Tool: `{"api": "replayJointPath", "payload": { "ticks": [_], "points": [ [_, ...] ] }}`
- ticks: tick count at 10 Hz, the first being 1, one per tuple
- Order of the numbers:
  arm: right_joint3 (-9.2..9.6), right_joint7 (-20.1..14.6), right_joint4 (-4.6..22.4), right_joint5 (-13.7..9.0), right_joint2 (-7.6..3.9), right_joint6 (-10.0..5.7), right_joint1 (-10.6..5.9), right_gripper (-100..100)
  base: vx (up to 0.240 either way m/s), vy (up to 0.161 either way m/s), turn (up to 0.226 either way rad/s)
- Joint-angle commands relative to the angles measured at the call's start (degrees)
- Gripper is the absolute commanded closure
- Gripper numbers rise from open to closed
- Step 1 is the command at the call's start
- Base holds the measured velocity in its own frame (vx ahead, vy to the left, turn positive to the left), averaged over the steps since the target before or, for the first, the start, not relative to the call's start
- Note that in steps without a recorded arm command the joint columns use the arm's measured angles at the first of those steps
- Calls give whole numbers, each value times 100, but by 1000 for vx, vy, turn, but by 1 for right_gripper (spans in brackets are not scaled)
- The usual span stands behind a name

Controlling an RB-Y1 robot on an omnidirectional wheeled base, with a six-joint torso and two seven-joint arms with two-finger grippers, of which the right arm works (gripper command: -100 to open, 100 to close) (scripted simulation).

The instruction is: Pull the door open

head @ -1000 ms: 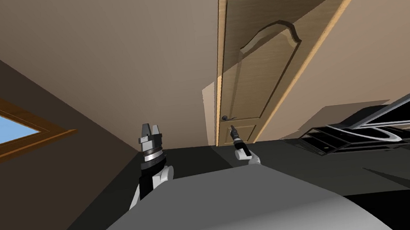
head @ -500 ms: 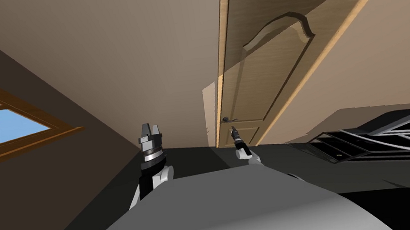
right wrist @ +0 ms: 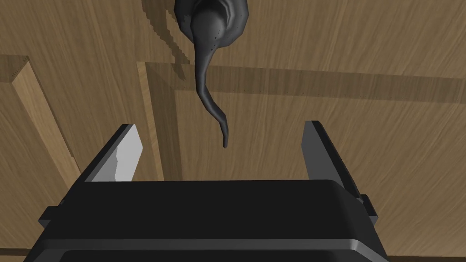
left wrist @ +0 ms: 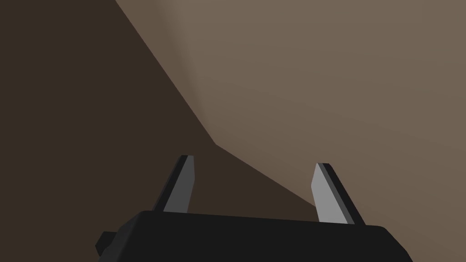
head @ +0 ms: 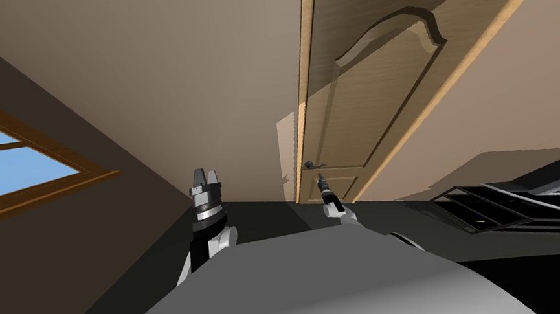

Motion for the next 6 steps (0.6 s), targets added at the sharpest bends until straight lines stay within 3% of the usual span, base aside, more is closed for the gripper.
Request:
{"api": "replayJointPath", "payload": {
  "ticks": [1, 2, 3, 4, 6],
  "points": [
    [10, -5, 216, -55, -26, -19, -101, -100, 41, -64, 81],
    [13, -4, 331, -96, -44, -22, -149, -100, 43, -71, 66],
    [13, -6, 267, -70, -33, -25, -121, -100, 21, -36, 15],
    [-31, -142, 341, -108, -175, -98, -47, -100, 116, 21, 185],
    [-84, -302, 420, -148, -339, -187, 44, -100, 190, 24, 141]
  ]
}}
